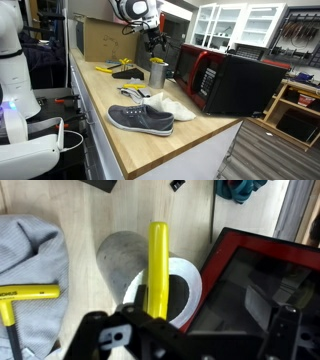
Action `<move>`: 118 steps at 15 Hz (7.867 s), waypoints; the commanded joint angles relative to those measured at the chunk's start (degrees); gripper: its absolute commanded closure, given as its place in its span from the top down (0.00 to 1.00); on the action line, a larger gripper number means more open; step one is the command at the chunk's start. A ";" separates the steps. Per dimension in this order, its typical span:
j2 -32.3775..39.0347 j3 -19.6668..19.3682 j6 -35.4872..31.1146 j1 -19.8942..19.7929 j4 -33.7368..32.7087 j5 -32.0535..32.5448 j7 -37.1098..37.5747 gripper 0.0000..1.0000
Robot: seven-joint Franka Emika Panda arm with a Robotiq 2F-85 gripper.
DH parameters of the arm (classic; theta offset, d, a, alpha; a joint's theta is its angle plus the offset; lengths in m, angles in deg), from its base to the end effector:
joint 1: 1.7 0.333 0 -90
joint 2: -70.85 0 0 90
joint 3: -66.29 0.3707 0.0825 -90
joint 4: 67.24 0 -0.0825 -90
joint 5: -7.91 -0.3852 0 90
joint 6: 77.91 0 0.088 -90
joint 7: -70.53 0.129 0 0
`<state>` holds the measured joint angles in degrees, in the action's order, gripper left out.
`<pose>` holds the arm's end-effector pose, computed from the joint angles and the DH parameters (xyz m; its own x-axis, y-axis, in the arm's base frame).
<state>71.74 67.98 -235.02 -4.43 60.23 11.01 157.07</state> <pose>0.5806 -0.0089 0.4572 0.0683 -0.9951 0.0708 -0.8741 -0.0939 -0.4766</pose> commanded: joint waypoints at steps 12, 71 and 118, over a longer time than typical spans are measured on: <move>2.00 -2.06 -1.08 1.24 -0.26 -1.90 -6.30 0.51; -5.21 4.71 3.06 7.81 -1.55 -14.12 -11.56 0.22; -13.32 9.62 0.53 7.14 11.22 -7.23 0.25 0.06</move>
<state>59.17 77.69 -231.08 2.59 69.91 5.79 156.55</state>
